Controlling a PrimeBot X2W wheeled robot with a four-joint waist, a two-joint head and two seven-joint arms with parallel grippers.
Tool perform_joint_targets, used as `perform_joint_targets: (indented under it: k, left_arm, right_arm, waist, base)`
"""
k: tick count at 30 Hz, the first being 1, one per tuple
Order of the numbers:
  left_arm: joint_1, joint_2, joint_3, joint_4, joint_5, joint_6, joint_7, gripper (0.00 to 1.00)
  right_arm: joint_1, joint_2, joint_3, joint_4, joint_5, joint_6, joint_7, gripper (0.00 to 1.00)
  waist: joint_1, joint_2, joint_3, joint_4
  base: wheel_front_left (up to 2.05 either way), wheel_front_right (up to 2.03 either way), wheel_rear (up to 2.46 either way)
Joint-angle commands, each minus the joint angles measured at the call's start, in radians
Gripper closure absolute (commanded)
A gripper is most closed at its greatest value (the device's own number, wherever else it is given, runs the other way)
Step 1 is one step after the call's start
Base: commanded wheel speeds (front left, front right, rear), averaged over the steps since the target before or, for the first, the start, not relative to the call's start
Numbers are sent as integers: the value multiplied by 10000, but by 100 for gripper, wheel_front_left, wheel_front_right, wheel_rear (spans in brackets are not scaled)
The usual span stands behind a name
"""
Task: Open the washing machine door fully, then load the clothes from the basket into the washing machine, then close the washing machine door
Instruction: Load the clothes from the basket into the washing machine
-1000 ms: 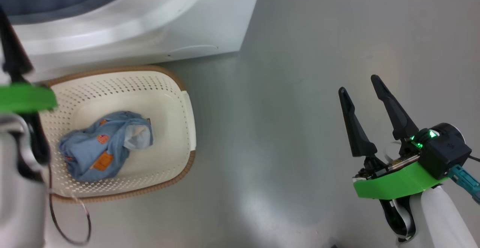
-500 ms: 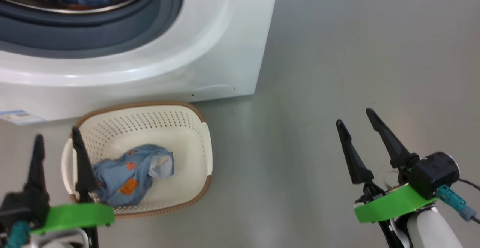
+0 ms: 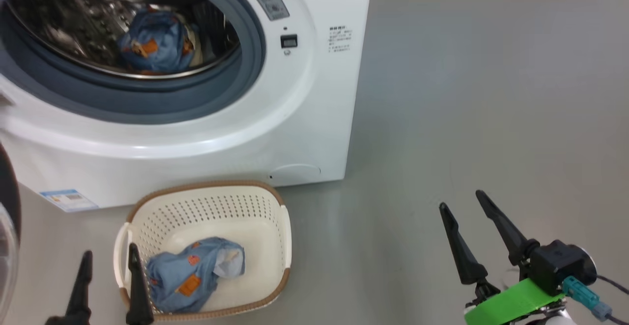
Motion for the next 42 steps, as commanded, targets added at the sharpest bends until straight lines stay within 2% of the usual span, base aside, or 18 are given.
perform_joint_targets:
  k: [1, 21, 42]
  left_arm:
    - [94, 173, 272, -314, 51, 116, 59, 0]
    - [893, 203, 152, -659, -116, 292, 270, 0]
    - [867, 214, 81, -632, -215, 397, 284, 0]
  right_arm:
    - [178, 28, 155, -320, -91, 16, 80, 0]
    - [1041, 304, 18, -922, -197, 16, 576, 0]
    - [1225, 368, -120, -1138, -228, 16, 709, 0]
  waist:
    - [0, 0, -685, 79]
    - [0, 0, -1587, 131]
    - [0, 0, -1638, 296]
  base:
    - [0, 0, 0]
    - [0, 0, 0]
    - [0, 0, 0]
